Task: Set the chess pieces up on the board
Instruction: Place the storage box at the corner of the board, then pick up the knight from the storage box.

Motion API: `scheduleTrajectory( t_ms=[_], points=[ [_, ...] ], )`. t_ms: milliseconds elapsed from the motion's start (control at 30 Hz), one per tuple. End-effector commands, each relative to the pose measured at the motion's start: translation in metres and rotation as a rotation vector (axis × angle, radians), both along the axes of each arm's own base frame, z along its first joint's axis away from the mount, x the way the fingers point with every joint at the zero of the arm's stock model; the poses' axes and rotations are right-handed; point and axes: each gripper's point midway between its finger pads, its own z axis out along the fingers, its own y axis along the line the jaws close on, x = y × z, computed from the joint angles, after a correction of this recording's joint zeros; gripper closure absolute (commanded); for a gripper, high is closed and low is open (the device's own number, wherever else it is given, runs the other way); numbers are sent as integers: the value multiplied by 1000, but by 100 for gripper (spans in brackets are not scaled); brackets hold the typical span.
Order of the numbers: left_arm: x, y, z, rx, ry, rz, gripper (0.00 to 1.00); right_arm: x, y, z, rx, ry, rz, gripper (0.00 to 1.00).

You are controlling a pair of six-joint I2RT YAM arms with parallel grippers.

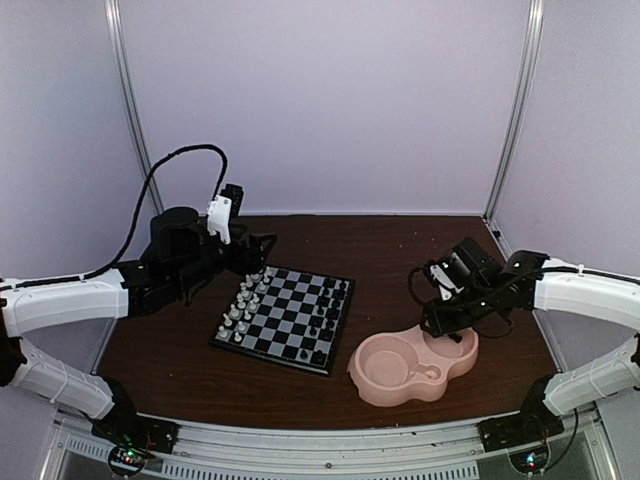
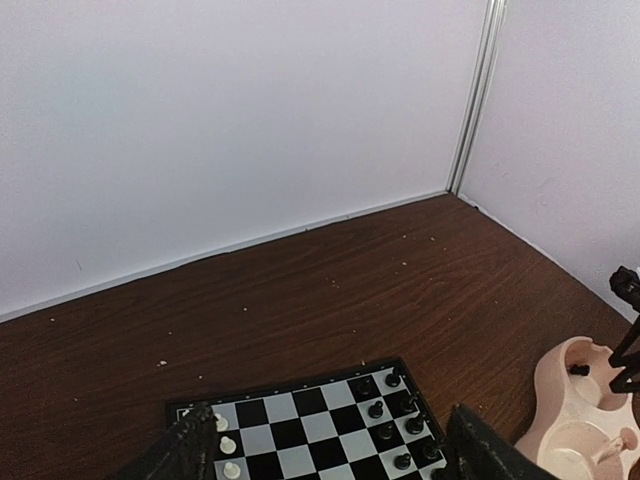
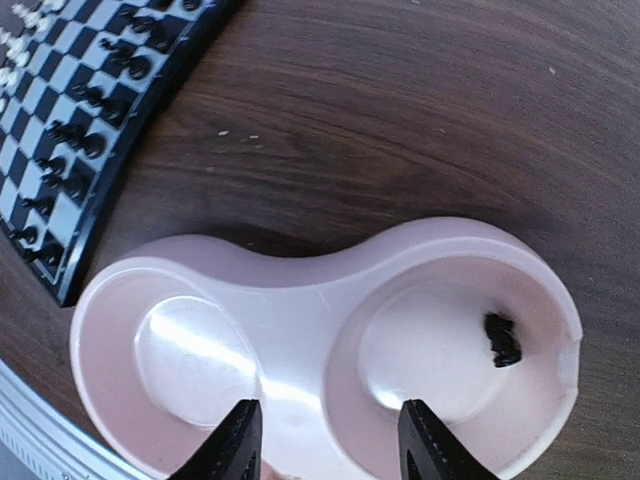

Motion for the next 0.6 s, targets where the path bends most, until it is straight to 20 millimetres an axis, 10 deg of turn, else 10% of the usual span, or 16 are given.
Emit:
scheduleTrajectory(
  t_ms=[0,567],
  points=[
    [5,1,19,-16,-52,13,21,9,-40,-22,-83,13,-158,51],
    [41,-13,59,-26,-228,89,20,28,-61,-80,-162,38,-331,50]
  ],
)
